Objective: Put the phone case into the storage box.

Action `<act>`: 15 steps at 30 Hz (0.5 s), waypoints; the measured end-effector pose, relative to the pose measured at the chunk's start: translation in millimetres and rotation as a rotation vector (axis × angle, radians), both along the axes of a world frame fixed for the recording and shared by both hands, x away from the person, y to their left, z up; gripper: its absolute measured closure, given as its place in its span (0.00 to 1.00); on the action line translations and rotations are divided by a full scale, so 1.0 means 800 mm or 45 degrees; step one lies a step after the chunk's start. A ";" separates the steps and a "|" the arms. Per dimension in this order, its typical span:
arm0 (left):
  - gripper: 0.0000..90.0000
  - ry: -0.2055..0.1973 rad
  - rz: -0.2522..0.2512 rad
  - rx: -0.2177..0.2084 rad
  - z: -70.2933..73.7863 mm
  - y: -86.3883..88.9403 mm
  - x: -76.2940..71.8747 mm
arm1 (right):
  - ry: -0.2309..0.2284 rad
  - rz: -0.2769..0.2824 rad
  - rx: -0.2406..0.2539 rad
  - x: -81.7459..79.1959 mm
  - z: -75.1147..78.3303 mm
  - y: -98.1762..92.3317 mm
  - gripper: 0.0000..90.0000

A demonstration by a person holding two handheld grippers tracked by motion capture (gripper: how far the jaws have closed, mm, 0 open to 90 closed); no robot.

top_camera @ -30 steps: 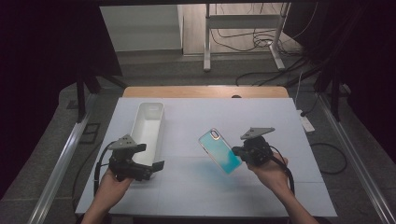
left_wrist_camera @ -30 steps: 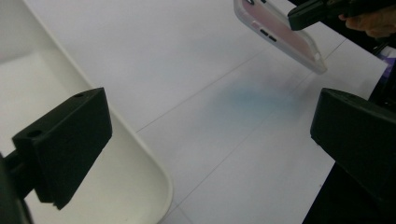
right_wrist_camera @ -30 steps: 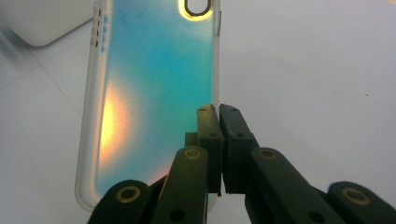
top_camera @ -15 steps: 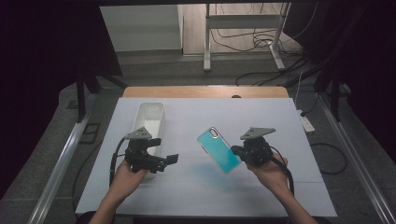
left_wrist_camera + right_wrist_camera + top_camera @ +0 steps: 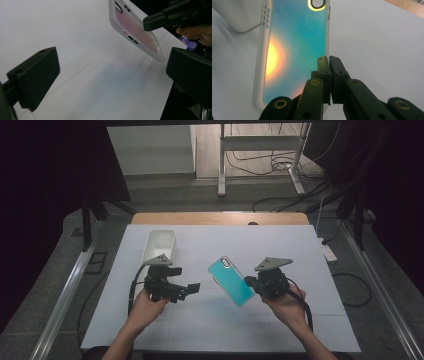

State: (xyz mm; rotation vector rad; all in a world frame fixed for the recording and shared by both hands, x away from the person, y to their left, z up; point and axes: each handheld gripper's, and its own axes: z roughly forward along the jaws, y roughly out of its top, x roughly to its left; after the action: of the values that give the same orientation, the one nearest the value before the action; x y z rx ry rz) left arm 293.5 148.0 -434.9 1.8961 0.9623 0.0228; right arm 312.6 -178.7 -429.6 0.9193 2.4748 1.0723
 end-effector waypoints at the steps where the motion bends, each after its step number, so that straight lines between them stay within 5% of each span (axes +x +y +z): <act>1: 0.00 0.002 -0.003 -0.007 0.000 -0.001 0.001 | -0.001 0.000 0.004 -0.001 0.000 0.001 0.98; 15: 0.00 0.066 -0.062 -0.072 -0.004 -0.023 0.016 | -0.016 0.044 0.006 -0.010 0.001 0.017 0.98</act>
State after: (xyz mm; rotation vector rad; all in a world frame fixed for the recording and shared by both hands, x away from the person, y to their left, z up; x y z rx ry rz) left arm 306.4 129.5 -438.4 1.8752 0.9418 -0.0820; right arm 304.4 -165.5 -428.6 0.8713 2.4878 1.0925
